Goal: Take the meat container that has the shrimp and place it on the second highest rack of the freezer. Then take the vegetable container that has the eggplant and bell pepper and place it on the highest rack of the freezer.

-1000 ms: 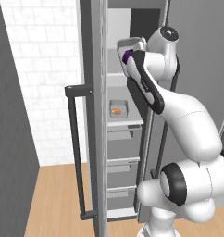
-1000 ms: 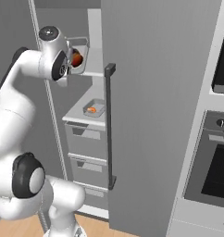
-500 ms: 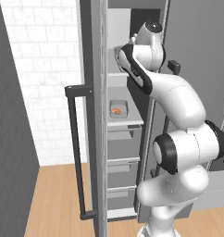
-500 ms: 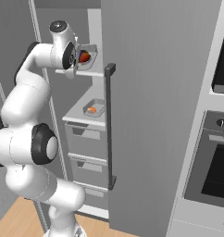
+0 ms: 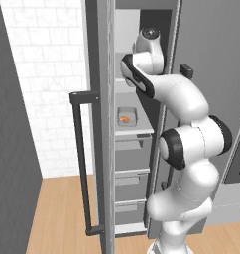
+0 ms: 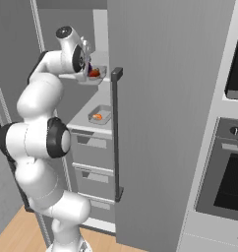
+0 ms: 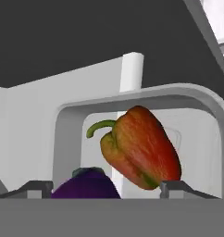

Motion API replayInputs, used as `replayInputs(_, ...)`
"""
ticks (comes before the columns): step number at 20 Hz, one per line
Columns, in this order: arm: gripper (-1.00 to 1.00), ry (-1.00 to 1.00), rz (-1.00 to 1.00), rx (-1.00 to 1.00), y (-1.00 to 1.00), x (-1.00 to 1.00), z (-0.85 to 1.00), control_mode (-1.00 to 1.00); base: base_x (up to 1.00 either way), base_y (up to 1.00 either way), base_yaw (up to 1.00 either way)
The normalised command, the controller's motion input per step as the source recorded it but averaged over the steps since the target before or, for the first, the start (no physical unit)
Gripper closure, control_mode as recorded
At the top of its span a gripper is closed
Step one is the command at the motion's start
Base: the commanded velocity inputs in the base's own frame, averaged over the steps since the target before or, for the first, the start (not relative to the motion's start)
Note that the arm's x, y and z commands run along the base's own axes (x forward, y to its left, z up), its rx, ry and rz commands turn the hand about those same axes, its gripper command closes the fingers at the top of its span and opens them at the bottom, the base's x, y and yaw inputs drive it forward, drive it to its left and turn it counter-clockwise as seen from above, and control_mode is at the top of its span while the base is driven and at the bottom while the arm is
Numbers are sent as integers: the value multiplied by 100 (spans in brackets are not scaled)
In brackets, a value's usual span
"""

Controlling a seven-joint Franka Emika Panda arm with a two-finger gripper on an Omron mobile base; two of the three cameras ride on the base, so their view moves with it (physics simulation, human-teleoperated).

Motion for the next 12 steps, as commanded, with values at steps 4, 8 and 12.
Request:
replayInputs(4, -100, -10, -4, -4, 2, 73, -46, -100, 0, 0, 0)
replayInputs(8, -100, -11, -3, 0, 1, 91, -41, -100, 0, 0, 0)
replayInputs(12, -100, -9, -4, 0, 1, 93, -41, -100, 0, 0, 0)
